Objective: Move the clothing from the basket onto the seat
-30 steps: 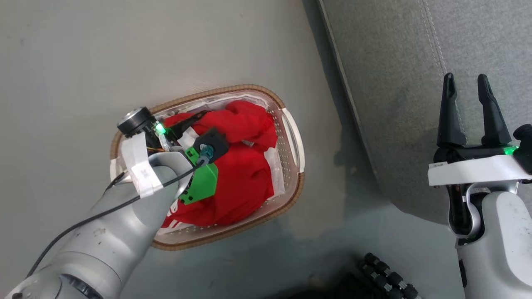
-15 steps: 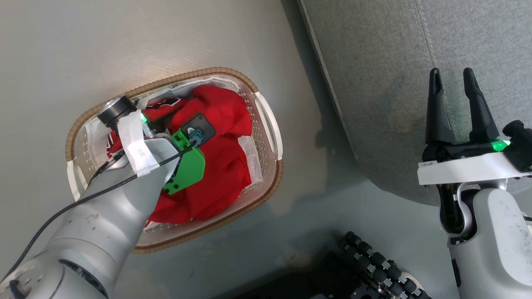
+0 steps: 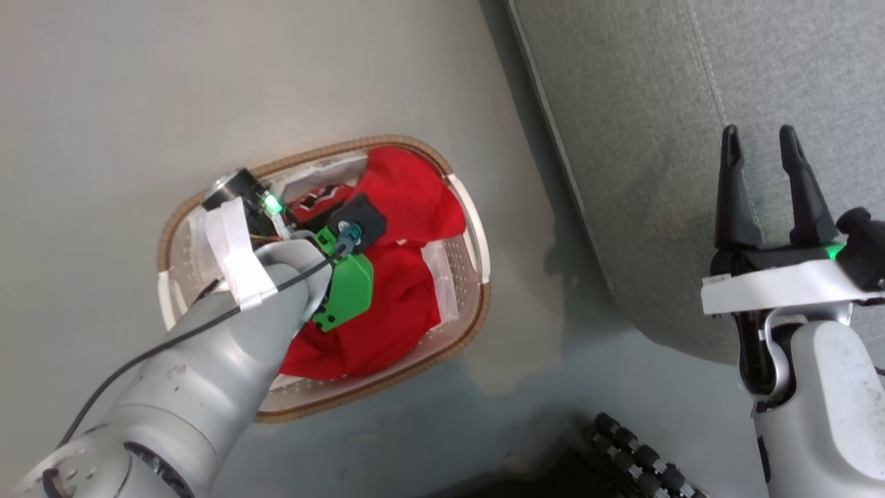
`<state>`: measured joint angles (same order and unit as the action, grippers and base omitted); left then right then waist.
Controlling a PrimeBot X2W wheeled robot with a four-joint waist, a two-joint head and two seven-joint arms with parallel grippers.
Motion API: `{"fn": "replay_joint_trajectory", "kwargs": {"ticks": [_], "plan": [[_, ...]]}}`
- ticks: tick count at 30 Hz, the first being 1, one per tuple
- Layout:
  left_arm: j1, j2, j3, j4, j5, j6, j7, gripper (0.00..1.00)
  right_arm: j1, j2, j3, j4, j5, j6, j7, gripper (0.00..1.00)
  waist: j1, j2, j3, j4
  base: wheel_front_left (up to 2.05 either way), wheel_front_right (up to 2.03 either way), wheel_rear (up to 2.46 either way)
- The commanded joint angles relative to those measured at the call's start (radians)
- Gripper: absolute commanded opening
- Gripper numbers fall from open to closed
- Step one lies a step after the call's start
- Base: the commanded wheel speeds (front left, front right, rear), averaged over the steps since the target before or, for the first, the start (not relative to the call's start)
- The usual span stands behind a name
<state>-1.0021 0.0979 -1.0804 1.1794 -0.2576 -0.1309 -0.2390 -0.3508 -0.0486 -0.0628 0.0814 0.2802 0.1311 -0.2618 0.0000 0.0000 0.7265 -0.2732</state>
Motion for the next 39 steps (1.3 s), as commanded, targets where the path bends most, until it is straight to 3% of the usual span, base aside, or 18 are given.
{"fn": "replay_joint_trajectory", "kwargs": {"ticks": [1,13,23,31,39], "plan": [[0.019,0.004,-0.005,-0.013,-0.022,0.001,-0.01,0.0,0.023,-0.003,-0.009,0.009,-0.013,-0.001,-0.005,1.0,0.0,0.0,-0.072,0.047,0.0,0.0,0.0],[0.076,0.033,-0.078,-0.234,-0.195,0.001,-0.027,0.0,0.164,-0.004,-0.049,0.068,-0.125,-0.001,-0.005,1.0,0.0,0.0,-0.365,0.161,0.0,0.0,0.0],[-0.021,0.13,-0.145,-0.449,-0.318,0.001,0.013,0.0,0.3,-0.004,-0.064,0.099,-0.18,-0.001,-0.005,1.0,0.0,0.0,-0.598,0.198,0.0,0.0,0.0],[-0.141,0.191,-0.118,-0.578,-0.341,0.008,0.05,0.0,0.346,-0.004,-0.062,0.092,-0.196,-0.001,-0.005,1.0,0.0,0.0,-0.673,0.193,0.0,0.0,0.0],[-0.227,0.199,-0.092,-0.615,-0.35,0.015,0.091,0.0,0.344,-0.004,-0.041,0.079,-0.197,-0.001,-0.005,1.0,0.0,0.0,-0.694,0.184,0.0,0.0,0.0]]}}
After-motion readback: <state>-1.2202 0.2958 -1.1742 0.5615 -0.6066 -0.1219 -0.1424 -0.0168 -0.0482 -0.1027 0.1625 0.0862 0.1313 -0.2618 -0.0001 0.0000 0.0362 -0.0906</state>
